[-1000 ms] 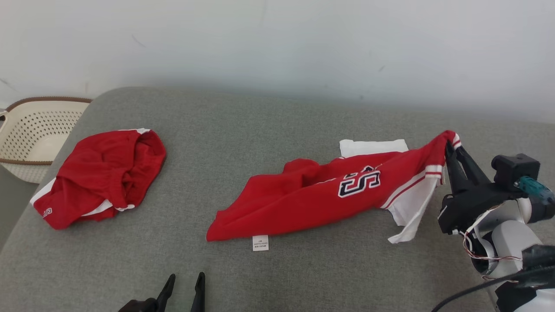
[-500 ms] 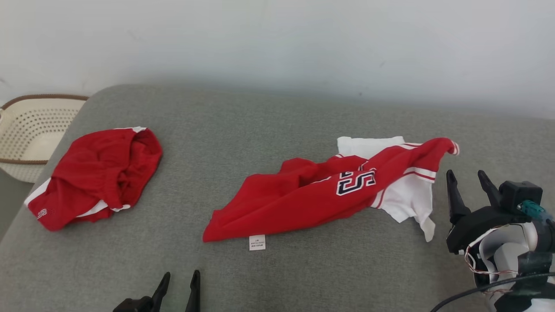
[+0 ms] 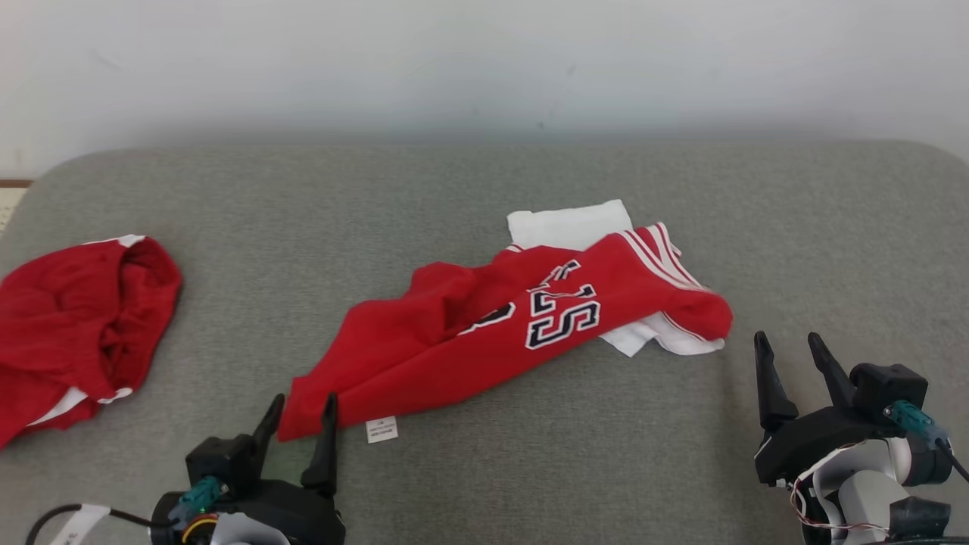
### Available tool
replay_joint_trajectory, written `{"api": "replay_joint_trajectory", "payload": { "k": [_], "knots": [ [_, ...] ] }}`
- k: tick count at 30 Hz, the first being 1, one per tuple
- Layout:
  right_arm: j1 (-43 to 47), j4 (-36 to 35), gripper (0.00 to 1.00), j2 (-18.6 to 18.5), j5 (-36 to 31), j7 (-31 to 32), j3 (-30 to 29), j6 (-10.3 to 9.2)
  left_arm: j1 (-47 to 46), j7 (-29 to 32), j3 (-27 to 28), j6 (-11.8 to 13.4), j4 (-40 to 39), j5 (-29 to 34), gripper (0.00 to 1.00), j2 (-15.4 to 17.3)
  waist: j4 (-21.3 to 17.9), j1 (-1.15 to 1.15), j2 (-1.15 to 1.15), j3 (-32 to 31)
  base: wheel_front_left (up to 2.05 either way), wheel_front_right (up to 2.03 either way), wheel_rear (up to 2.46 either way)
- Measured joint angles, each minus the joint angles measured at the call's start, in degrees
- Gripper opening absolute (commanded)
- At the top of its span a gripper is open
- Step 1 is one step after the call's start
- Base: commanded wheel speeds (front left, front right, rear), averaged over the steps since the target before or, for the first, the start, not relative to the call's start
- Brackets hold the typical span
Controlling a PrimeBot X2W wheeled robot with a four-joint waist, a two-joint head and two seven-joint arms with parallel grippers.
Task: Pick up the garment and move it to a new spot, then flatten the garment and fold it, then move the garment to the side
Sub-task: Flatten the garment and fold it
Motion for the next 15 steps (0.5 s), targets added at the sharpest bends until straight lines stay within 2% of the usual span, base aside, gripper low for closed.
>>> {"api": "replay_joint_trajectory", "payload": {
  "k": [7,13,14,15],
  "knots": [
    [1.44,-0.69,1.00,0.46,-0.02,0.01,-1.00,0.00,-3.38,0.00,1.71,-0.37,5.91,-0.04,1.00,0.02,-2.84,0.00,0.00,2.04,0.00,0.00,0.00],
    [1.52,-0.89,1.00,1.00,-0.29,0.00,-1.47,0.00,-4.93,0.00,1.93,-0.52,9.09,-0.30,1.00,0.01,-3.27,0.01,0.00,2.74,0.00,0.00,0.00],
    [1.51,-0.92,1.00,1.21,-0.36,0.00,-1.41,0.00,-4.98,0.00,1.78,-0.86,9.42,-0.30,0.83,0.03,-3.17,0.00,0.00,2.74,0.00,0.00,0.00],
    [1.51,-0.94,1.00,1.37,-0.55,0.00,-1.37,0.00,-4.99,0.00,1.67,-0.90,9.64,-0.31,0.42,0.02,-3.06,0.00,0.00,2.74,0.00,0.00,0.00]
  ]
}}
